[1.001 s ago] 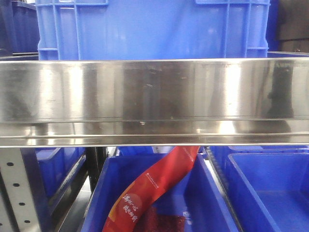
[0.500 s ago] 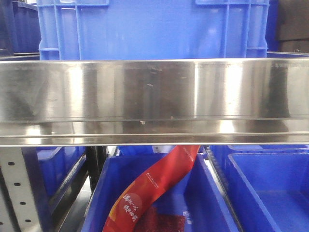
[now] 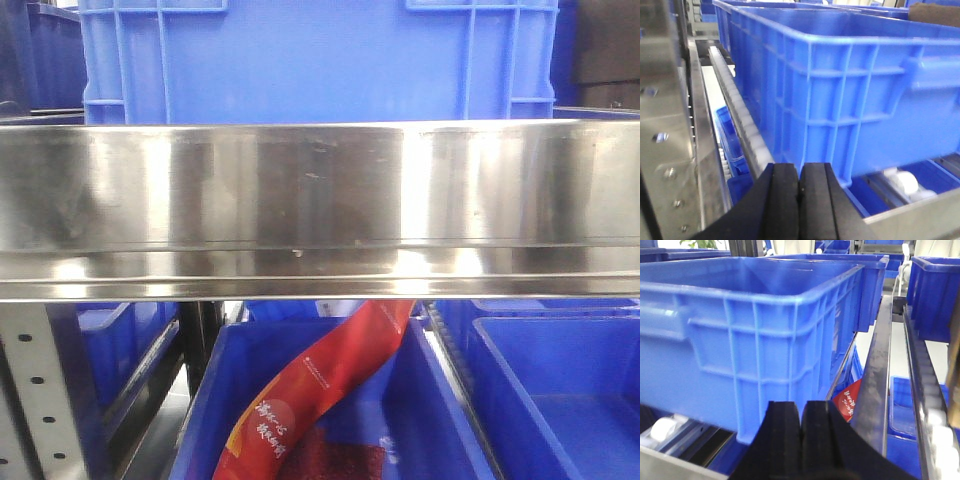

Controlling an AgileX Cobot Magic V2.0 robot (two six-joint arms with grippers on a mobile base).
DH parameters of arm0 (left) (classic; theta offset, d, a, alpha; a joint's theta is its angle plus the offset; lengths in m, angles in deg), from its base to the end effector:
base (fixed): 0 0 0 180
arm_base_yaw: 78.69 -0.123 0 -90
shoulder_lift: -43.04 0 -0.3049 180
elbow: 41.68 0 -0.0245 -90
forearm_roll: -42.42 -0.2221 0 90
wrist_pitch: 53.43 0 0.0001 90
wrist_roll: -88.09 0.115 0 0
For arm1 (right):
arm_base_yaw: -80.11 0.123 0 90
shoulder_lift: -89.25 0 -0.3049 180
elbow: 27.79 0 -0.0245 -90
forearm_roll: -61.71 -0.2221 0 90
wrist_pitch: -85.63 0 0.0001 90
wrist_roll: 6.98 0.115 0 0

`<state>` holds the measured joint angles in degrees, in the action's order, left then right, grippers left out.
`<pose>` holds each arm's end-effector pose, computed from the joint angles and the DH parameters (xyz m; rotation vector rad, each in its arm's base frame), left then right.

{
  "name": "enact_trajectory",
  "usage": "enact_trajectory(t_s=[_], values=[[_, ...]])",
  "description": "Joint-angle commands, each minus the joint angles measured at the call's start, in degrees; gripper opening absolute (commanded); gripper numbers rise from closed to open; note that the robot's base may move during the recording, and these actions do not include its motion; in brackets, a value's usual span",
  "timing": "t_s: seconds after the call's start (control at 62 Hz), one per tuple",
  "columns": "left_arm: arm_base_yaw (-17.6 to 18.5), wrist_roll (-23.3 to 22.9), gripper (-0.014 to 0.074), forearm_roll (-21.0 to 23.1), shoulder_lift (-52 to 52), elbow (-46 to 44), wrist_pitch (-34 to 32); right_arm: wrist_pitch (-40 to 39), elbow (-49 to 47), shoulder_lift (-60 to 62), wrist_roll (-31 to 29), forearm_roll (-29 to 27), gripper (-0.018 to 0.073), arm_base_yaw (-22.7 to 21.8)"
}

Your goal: Grab block from conveyor and place in blue bin

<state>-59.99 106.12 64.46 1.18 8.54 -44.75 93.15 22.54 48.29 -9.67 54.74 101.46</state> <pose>0.1009 -0.0411 0.3226 0.2697 1.7385 -0.3359 0.0980 0.0403 0.3248 -0.2702 1.7146 0.3429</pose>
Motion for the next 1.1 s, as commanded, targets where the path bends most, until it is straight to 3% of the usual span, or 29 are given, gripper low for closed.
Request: enact_trajectory(t_s=[0.0, 0.759, 0.888, 1.081], values=[[-0.27, -0.19, -0.0111, 0.70, 1.84, 1.00, -1.79, -1.76, 0.60, 1.80, 0.31, 0.33, -0.0162, -0.29], [-0.27, -0.19, -0.0111, 0.70, 2.23, 1.11, -2.29, -3.23, 1.93, 4.85, 0.31, 0.43, -0.0162, -0.56], [-0.27, -0.19, -0.0111, 0.70, 2.23, 1.11, -2.29, -5.37, 5.89, 10.73, 0.31, 0.43, -0.0162, -3.71], [-0.27, -0.19, -0.0111, 0.70, 2.23, 1.11, -2.29, -4.80, 13.49, 20.50, -0.29, 1.47, -0.0162, -13.41]])
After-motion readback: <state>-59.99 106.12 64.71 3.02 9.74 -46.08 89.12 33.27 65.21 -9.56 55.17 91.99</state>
